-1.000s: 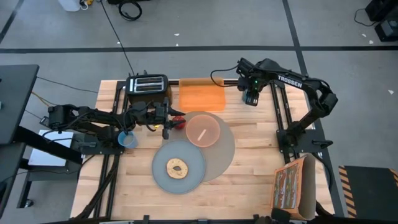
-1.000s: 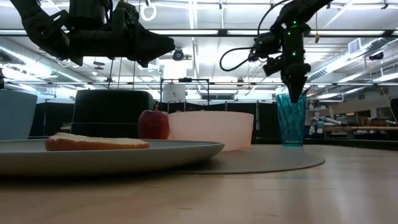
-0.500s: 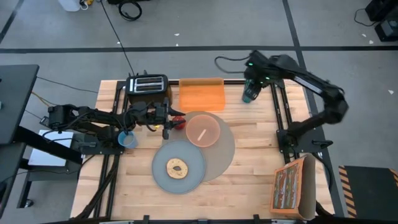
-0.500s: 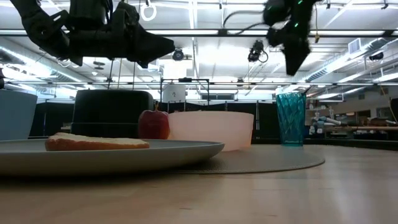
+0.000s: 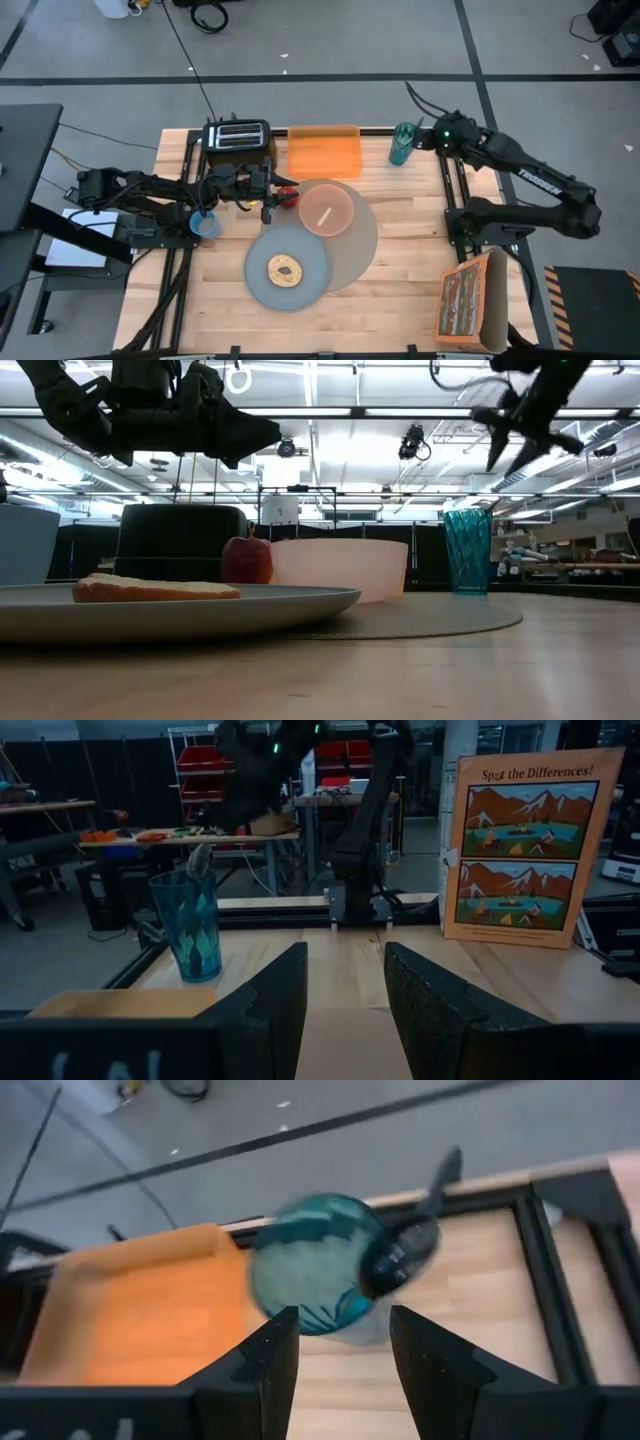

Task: Arrange a breakfast setting
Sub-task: Put the black spoon on the gray mat

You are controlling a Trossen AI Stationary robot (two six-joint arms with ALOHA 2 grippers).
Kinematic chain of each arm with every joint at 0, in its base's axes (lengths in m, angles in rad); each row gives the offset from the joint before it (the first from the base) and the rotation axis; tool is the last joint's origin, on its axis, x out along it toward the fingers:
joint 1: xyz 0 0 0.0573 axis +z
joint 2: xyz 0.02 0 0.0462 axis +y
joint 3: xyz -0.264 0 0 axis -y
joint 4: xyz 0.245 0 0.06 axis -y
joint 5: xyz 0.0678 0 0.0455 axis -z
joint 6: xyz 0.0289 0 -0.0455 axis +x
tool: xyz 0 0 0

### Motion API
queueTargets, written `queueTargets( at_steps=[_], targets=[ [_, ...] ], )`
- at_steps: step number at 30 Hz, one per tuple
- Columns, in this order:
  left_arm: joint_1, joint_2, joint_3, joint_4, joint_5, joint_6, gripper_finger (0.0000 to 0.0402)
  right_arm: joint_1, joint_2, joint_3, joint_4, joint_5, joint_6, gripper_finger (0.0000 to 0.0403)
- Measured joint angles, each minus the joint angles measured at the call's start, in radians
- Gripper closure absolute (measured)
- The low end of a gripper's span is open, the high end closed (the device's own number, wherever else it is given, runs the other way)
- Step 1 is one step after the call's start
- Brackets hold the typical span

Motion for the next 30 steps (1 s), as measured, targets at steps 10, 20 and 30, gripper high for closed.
queueTargets(
  at_steps=[10, 20, 30],
  targets=[
    [-0.005, 0.000, 0.000, 0.002, 0.000, -0.030, 0.0260, -0.064, -0.005, -0.158, 0.232, -0.021, 0.004, 0.0198],
    [-0.011, 0.000, 0.000, 0.003, 0.000, -0.026, 0.0260, -0.065, -0.031, -0.171, 0.112, 0.069, 0.030, 0.0208],
    [-0.011, 0.000, 0.000, 0.017, 0.001, -0.049, 0.0260, -0.097, -0.030, -0.375, 0.606, 0.101, 0.018, 0.0224]
  ],
)
